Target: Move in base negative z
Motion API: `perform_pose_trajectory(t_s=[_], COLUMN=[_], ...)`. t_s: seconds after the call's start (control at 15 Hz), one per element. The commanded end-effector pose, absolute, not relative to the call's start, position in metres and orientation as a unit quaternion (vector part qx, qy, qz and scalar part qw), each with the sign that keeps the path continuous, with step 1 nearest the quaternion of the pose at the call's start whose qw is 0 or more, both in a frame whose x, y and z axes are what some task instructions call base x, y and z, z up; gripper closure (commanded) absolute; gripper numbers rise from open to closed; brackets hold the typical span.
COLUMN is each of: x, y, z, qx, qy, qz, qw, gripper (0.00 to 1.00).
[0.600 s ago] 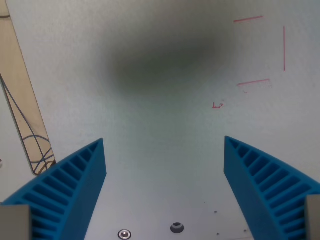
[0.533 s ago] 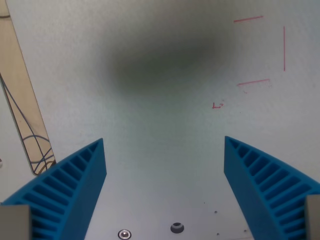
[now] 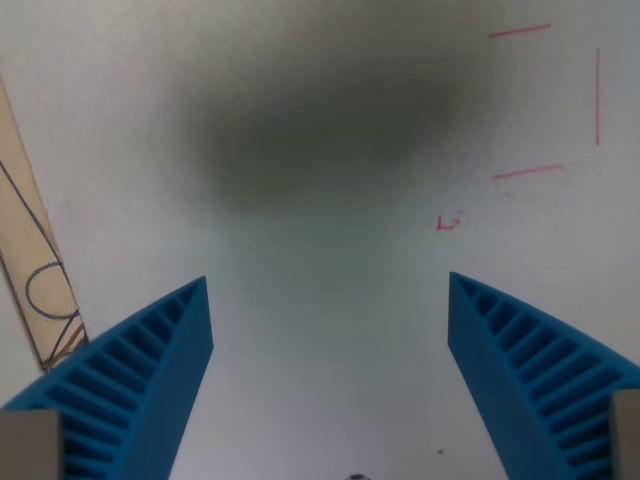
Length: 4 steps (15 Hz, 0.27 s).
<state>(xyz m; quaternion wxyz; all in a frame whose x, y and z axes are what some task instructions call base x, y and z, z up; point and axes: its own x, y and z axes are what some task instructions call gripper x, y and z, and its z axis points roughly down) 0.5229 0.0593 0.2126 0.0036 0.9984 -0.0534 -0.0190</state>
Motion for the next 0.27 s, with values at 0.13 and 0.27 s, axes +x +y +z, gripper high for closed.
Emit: perform_pose_trajectory(t_s=[0.13,0.27], x=[0.523,0.524], y=[0.059,0.059], z=[0.197,0.187], qx=[0.999,0.999], qy=[-0.054,-0.054], qz=[-0.003,-0.003], qw=[0.002,0.002], gripper=[0.0,0.0])
